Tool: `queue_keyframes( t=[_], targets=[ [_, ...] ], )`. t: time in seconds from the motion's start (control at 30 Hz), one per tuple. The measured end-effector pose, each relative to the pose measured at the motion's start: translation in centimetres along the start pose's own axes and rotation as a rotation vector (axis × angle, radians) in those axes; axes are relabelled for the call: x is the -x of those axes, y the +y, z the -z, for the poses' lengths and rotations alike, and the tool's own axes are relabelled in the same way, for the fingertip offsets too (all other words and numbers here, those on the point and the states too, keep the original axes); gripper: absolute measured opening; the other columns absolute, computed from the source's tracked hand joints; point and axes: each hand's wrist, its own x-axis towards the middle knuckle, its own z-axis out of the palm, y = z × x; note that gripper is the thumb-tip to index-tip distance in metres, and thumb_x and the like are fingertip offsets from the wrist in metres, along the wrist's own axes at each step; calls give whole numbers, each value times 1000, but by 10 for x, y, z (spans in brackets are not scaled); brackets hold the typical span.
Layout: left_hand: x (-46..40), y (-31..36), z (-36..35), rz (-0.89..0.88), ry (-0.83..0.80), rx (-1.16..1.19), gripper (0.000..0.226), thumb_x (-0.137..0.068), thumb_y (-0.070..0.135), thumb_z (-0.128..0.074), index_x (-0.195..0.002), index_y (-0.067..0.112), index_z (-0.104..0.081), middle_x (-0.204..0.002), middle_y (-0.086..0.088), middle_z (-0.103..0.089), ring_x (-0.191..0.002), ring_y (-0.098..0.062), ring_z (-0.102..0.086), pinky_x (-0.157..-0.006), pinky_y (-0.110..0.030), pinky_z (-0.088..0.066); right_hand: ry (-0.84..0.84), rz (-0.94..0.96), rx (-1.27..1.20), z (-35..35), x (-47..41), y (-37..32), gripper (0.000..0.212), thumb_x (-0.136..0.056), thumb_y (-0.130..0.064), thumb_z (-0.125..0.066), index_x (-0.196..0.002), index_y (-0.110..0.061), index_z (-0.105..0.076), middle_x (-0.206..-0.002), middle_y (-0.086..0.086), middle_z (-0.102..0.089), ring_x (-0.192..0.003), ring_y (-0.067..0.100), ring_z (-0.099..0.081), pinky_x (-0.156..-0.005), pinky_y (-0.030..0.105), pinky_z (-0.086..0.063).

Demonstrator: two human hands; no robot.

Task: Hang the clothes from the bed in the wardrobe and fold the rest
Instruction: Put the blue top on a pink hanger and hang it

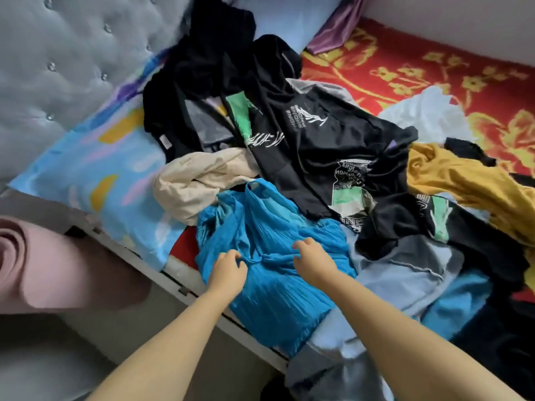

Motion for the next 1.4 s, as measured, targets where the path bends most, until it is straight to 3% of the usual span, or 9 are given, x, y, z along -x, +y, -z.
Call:
queue_keyframes(
  t=[0.13,0.23,0.33,0.4,0.53,0.6,0.7,0.83,1.4],
  targets=[
    [-51,12,-12,13,128,-6,53,-99,35,-43,-145,12,-30,-152,-5,-25,-136,-24,-31,-107,-38,-32,-2,92,42,1,-57,-4,58,-98,-32,-47,-148,-11,-26,-153,4,-25,-139,24,-27,-106,36,-34],
    [-86,9,-11,90,174,-66,76,-96,45,-46,-152,12,-7,-160,-6,-2,-147,-24,-6,-116,-39,-19,-21,115,62,-12,-88,-12,81,-95,-42,-52,-153,-13,-4,-156,4,-20,-143,24,-22,-116,40,-22],
    [-108,0,-15,236,65,-41,89,-89,54,-53,-152,16,-2,-157,-7,-21,-142,-27,-24,-115,-44,-21,-75,19,88,-29,-105,-14,93,-92,-47,-54,-151,-18,11,-122,8,-55,-111,25,-53,-106,44,-36],
    [-110,-5,-19,241,16,89,65,-89,43,-58,-141,13,-32,-140,-11,-47,-123,-28,-48,-102,-38,-37,-97,-16,31,-38,-107,-16,83,-93,-45,-54,-152,-20,0,-105,5,-62,-85,24,-58,-85,39,-47],
    [-97,1,-11,126,74,452,13,-94,18,-49,-97,11,-60,-98,-15,-66,-75,-24,-58,-68,-33,-46,-77,-31,-249,-21,-100,-26,73,-93,-48,-52,-150,-14,-23,-139,6,-51,-117,24,-55,-90,34,-46],
    [-83,7,5,115,65,661,16,-95,17,-48,-94,19,-63,-99,-14,-69,-83,-29,-64,-77,-38,-52,-74,-31,-405,-3,-92,-37,61,-95,-44,-52,-139,-3,-41,-137,9,-50,-121,24,-52,-97,35,-40],
    [-52,14,41,84,24,880,17,-98,18,-48,-93,23,-63,-100,-7,-70,-93,-25,-67,-83,-41,-55,-31,43,-630,33,-73,-59,22,-97,-27,-53,-92,-5,-52,-90,3,-62,-82,14,-59,-76,36,-47],
    [-1,24,90,-11,6,1101,16,-99,12,-46,-104,14,-62,-100,-6,-70,-92,-22,-67,-75,-34,-53,98,95,-829,75,-46,-78,19,-91,-18,-49,-94,-2,-59,-88,23,-67,-76,20,-57,-70,38,-49],
    [247,72,296,-542,343,1049,19,-100,25,-47,-111,15,-59,-105,-4,-68,-89,-18,-66,-76,-32,-54,886,859,-1104,337,283,-227,16,-81,-16,-53,-76,-21,-68,-73,-5,-63,-76,14,-56,-73,33,-50]
  ],
)
